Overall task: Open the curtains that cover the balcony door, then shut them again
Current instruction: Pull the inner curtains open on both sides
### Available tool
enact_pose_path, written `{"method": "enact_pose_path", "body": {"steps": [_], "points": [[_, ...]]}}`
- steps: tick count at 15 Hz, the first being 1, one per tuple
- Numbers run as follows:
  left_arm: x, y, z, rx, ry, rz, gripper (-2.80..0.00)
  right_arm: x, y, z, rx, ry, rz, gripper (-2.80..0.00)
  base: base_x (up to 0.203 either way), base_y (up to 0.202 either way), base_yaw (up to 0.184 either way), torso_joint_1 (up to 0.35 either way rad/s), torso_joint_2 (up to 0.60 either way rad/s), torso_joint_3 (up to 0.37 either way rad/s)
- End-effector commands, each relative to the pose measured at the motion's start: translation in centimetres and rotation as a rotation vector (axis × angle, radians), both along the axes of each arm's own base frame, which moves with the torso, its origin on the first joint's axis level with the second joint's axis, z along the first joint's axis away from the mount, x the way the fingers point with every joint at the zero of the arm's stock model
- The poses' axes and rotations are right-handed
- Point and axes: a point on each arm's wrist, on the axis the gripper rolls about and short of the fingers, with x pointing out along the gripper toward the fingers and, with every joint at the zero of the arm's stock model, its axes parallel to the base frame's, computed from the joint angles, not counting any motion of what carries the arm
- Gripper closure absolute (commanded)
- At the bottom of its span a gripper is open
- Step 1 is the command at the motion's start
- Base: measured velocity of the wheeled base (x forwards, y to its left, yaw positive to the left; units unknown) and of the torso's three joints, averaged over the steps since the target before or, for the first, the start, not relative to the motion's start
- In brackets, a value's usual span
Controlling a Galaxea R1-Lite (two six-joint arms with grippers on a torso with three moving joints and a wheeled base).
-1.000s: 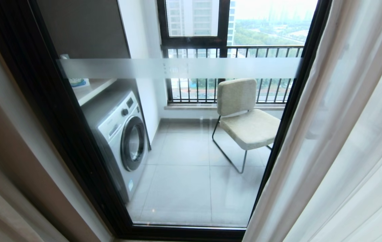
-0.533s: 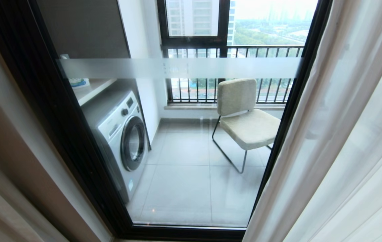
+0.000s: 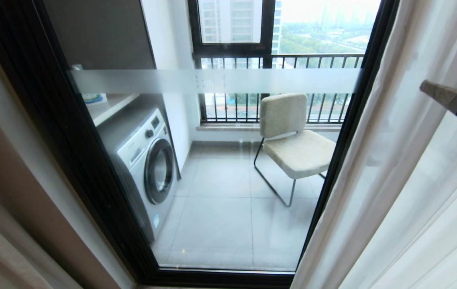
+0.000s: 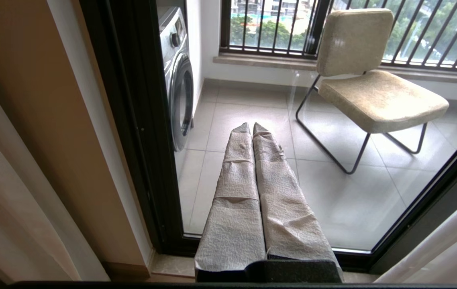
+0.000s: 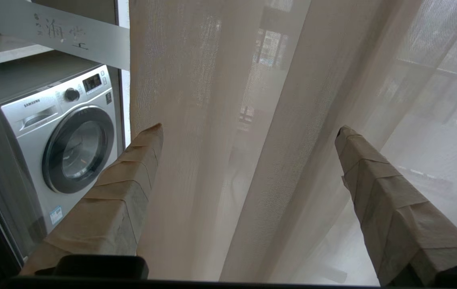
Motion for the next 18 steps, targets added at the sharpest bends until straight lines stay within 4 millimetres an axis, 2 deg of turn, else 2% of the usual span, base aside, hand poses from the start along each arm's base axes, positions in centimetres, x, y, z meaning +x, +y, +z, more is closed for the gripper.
{"method": "enact_pose_path", "body": {"steps": [1,2,4,10,14,16,18], "points": [[0.0,0.0,0.0,-0.001,-0.001,0.001,0.00,1.1,0.1,0.9,0.001,-0.017,-0.008,-2.80,0.000,0.000,0.000,0.000,0.00,0.000],[0.0,0.0,0.0,-0.001,-0.001,0.001,0.00,1.8,0.2,2.3,0.008,-0.054,-0.027,-2.80,0.000,0.000,0.000,0.000,0.00,0.000],[0.0,0.0,0.0,-0.001,-0.001,0.001,0.00,3.0,-0.2,3.4,0.024,-0.076,-0.088,-2.80,0.000,0.000,0.000,0.000,0.00,0.000],[0.0,0.0,0.0,-0.001,-0.001,0.001,0.00,4.5,-1.9,3.9,0.025,-0.079,-0.168,-2.80,0.000,0.000,0.000,0.000,0.00,0.000],[0.0,0.0,0.0,-0.001,-0.001,0.001,0.00,7.1,-1.8,3.9,0.023,-0.072,-0.162,-2.80,0.000,0.000,0.000,0.000,0.00,0.000],[0.0,0.0,0.0,-0.001,-0.001,0.001,0.00,7.3,-1.4,3.9,0.040,-0.065,-0.141,-2.80,0.000,0.000,0.000,0.000,0.00,0.000],[0.0,0.0,0.0,-0.001,-0.001,0.001,0.00,7.3,-1.3,4.8,0.044,-0.098,-0.131,-2.80,0.000,0.000,0.000,0.000,0.00,0.000]]}}
